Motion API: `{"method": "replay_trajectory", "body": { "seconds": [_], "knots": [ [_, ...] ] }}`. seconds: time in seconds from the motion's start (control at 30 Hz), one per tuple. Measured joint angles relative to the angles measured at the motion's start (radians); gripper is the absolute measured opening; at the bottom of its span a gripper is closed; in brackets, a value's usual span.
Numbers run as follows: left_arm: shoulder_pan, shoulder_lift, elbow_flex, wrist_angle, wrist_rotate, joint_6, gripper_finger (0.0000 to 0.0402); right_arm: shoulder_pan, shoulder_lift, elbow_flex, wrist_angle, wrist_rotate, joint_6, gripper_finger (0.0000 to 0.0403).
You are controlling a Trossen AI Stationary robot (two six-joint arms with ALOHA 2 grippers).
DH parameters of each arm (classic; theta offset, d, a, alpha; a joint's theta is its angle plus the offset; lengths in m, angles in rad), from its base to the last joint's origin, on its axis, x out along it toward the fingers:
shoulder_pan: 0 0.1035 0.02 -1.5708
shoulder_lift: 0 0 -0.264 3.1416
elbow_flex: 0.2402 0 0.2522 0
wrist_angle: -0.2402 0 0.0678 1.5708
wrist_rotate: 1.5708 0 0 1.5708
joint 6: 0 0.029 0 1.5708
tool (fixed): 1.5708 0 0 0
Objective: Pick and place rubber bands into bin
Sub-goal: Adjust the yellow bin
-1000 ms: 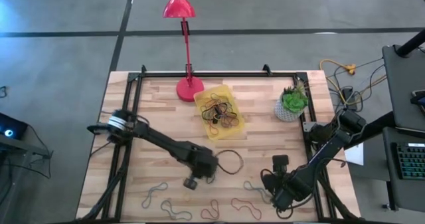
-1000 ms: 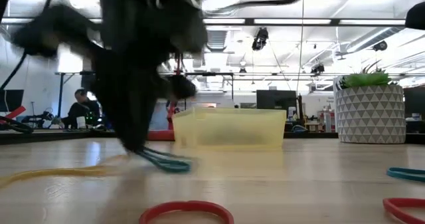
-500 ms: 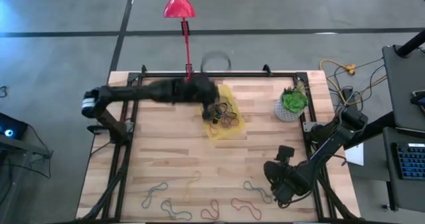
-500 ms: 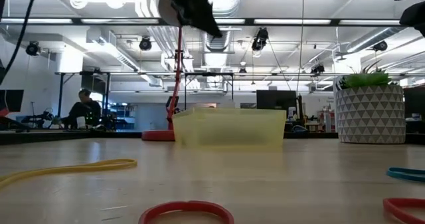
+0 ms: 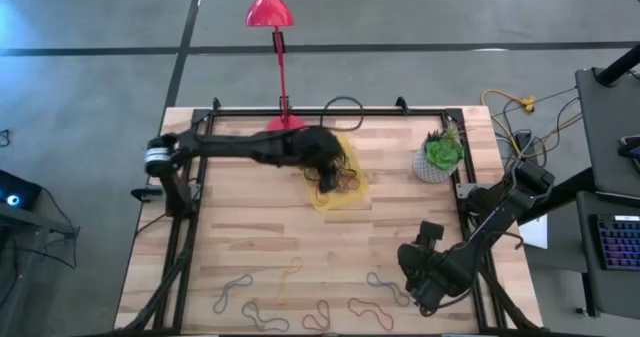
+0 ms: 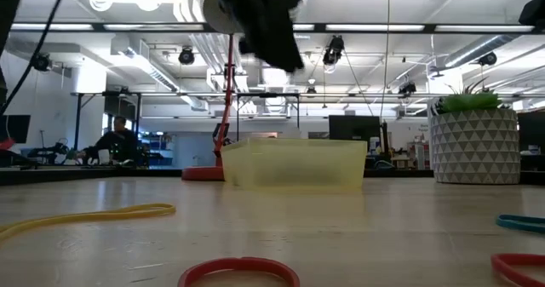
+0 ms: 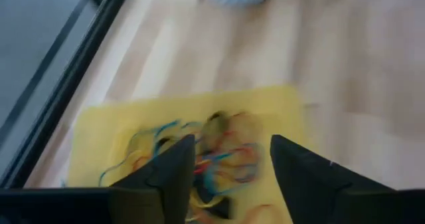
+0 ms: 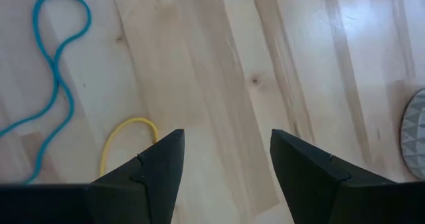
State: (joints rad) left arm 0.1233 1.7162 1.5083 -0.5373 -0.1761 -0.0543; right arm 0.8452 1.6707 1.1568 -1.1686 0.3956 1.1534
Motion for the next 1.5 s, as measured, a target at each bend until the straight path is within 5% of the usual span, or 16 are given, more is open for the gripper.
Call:
{"method": "replay_trajectory", "body": {
  "seconds": [0.17, 0.33, 0.53, 0.63, 0.8, 0.97, 1.1, 1.5],
  "knots": [
    [-0.165, -0.163, 0.008, -0.119, -0.037, -0.073, 0.0199, 0.008, 0.0, -0.003, -0.003, 0.008, -0.018, 0.021],
    [-0.32, -0.249, -0.016, -0.283, -0.277, -0.259, 0.02, 0.01, 0.0, -0.011, -0.003, 0.055, -0.057, 0.021],
    [-0.338, -0.304, -0.025, -0.288, -0.293, -0.583, 0.02, -0.047, -0.044, -0.012, 0.004, 0.05, -0.061, 0.021],
    [-0.294, -0.286, -0.025, -0.275, -0.342, -0.537, 0.02, -0.116, -0.108, -0.013, 0.012, 0.068, -0.092, 0.021],
    [-0.148, -0.196, -0.032, -0.306, -0.283, -0.411, 0.02, -0.367, -0.225, -0.014, 0.206, 0.078, -0.216, 0.021],
    [-0.049, -0.176, -0.09, -0.355, -0.257, -0.28, 0.02, -0.713, -0.245, -0.014, 0.444, -0.095, -0.357, 0.021],
    [-0.032, -0.178, -0.196, -0.248, -0.093, -0.121, 0.02, -0.904, -0.198, -0.014, 0.528, -0.222, -0.459, 0.021],
    [-0.029, -0.31, -0.475, -0.126, -0.127, -0.104, 0.02, -0.942, 0.066, 0.011, 0.528, -0.261, -0.541, 0.0207]
  ]
}}
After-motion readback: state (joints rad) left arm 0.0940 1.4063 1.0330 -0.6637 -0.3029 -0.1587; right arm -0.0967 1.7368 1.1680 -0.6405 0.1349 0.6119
